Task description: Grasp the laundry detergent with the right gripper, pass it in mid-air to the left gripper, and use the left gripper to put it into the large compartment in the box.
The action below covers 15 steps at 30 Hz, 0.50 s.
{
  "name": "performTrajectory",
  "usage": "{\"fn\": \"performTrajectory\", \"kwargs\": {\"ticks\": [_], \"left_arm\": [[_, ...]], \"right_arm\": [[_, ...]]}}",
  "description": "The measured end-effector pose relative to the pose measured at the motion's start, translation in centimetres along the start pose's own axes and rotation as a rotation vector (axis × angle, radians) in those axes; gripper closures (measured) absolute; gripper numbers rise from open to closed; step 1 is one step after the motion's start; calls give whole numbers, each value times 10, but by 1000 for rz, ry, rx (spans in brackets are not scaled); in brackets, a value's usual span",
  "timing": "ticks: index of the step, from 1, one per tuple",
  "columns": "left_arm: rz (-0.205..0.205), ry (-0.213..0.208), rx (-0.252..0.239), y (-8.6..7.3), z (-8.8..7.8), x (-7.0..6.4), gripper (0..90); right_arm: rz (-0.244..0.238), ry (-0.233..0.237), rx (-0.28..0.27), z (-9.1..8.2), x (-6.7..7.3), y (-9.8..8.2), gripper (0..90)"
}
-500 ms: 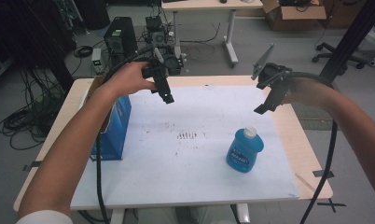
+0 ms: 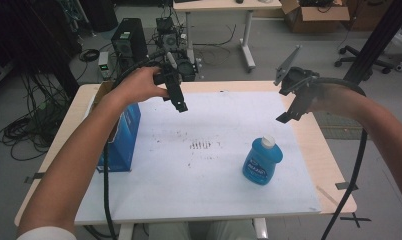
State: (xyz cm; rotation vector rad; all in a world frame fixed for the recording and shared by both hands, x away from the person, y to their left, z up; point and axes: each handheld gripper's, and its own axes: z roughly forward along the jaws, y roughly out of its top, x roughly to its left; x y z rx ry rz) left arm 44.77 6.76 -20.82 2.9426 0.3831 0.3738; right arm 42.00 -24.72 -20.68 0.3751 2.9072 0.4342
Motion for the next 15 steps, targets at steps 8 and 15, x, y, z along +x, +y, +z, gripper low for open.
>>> {"fn": "performTrajectory", "kwargs": {"ticks": [8,15], "left_arm": [[14,-1,6,2,-2,-4,50],[28,1,14,4,-1,-9,49]], "right_arm": [[12,-16,0,-16,12,-5,36],[37,-18,5,-26,28,-11,35]]}}
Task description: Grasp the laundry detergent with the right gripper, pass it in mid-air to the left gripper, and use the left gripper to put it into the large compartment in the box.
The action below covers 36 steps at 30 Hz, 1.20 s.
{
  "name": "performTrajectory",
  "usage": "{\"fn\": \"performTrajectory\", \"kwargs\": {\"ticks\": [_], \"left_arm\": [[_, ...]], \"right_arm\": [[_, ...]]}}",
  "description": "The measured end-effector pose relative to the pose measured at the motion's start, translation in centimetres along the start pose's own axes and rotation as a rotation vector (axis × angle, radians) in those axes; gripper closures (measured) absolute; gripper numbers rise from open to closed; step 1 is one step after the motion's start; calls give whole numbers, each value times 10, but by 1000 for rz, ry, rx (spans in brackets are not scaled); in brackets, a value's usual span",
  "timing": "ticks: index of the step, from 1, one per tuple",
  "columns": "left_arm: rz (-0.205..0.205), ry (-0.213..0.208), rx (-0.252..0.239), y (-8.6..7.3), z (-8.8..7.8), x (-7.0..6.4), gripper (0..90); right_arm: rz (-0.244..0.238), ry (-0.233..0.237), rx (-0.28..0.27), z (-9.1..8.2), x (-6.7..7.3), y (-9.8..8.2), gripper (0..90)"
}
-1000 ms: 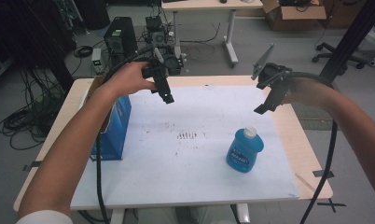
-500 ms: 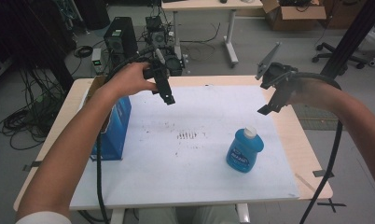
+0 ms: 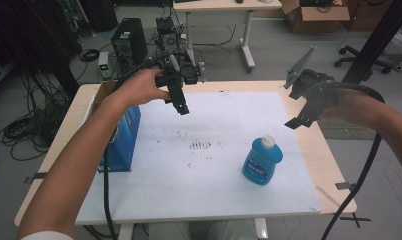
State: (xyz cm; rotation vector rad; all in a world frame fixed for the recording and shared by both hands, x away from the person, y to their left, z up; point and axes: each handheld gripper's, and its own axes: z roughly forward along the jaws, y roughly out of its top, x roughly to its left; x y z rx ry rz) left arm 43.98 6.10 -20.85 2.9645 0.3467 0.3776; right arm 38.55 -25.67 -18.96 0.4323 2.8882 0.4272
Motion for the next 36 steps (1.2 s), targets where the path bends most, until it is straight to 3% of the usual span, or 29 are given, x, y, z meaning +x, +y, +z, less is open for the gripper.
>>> {"fn": "performTrajectory", "kwargs": {"ticks": [13,18,28,36], "left_arm": [[20,1,3,3,0,-6,49],[23,4,-4,3,0,-8,49],[21,-4,-10,0,4,-12,49],[19,-1,-20,-3,2,-14,50]], "right_arm": [[77,-7,27,-10,32,-12,35],[104,-2,16,-9,44,-19,35],[241,16,-24,-7,61,-32,33],[274,30,-41,-2,72,-36,33]]}}
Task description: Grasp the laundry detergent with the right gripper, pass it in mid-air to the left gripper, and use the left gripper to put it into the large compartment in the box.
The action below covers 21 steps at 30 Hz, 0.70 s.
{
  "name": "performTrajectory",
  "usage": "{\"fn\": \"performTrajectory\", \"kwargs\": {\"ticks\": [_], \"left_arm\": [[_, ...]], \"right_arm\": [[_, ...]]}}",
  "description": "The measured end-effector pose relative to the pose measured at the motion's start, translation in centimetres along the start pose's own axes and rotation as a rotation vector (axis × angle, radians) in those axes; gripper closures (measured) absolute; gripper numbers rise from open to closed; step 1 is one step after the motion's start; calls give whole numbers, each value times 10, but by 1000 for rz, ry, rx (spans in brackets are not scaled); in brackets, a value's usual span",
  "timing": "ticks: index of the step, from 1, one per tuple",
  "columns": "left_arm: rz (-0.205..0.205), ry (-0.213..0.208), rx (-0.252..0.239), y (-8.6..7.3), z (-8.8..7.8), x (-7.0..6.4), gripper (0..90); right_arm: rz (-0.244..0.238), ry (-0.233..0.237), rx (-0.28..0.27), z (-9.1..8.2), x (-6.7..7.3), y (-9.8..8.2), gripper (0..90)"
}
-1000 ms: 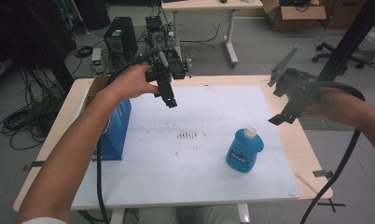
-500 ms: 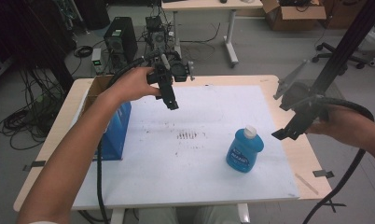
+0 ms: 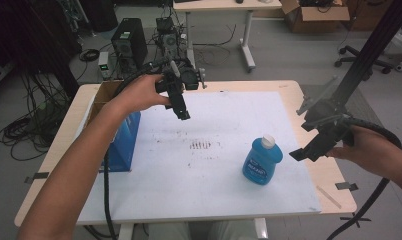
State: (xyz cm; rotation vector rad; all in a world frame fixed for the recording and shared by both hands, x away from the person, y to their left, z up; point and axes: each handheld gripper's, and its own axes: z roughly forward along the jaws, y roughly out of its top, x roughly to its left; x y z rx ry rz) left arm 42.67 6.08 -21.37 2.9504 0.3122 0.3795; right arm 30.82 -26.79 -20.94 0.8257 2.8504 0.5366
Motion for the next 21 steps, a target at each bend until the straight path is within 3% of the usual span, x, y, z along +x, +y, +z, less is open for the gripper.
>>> {"fn": "performTrajectory", "kwargs": {"ticks": [12,21], "left_arm": [[-2,1,-2,-1,0,-1,51],[5,-1,2,2,1,-2,51]], "right_arm": [[77,14,-51,9,4,-19,35],[79,17,-62,18,7,-26,33]]}}
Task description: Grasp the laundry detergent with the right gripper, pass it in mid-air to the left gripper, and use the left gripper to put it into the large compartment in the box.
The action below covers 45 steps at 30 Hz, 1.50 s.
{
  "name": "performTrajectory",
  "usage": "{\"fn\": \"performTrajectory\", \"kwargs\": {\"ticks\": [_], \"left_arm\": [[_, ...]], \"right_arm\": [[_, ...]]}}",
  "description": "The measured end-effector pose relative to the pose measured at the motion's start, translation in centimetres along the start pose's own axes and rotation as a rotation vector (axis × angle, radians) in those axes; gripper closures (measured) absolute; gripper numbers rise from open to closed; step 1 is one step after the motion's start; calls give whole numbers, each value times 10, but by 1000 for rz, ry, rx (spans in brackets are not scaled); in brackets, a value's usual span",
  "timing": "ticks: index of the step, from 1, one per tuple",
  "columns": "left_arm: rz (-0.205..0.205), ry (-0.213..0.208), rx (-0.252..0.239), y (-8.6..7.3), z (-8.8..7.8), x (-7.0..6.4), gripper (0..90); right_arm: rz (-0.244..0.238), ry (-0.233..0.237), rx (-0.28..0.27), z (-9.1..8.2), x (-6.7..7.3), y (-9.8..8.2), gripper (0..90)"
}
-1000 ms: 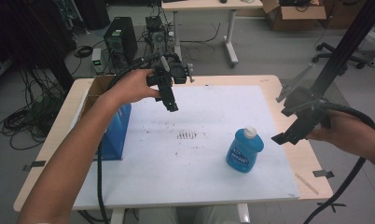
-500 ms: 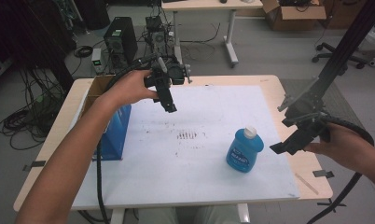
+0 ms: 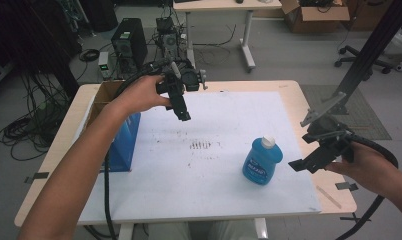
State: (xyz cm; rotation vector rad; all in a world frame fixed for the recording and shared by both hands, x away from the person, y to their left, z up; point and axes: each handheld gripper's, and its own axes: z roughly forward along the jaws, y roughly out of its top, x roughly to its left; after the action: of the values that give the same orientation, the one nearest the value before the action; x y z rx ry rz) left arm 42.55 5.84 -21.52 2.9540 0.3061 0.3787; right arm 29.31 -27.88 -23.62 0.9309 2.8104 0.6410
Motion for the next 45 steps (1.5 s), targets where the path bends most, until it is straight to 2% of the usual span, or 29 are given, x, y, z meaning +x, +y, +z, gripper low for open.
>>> {"fn": "performTrajectory", "kwargs": {"ticks": [13,22,32,41,45], "left_arm": [[-3,2,4,0,1,1,51],[-2,3,4,1,1,0,51],[-2,3,4,1,1,0,51],[-2,5,6,1,1,-1,51],[-3,1,10,1,2,-1,51]], "right_arm": [[5,8,4,7,0,-4,34],[5,-7,-4,11,1,-8,34],[29,-17,-60,24,1,-23,35],[12,-12,-123,38,4,-33,35],[11,-10,-167,48,5,-40,37]]}}
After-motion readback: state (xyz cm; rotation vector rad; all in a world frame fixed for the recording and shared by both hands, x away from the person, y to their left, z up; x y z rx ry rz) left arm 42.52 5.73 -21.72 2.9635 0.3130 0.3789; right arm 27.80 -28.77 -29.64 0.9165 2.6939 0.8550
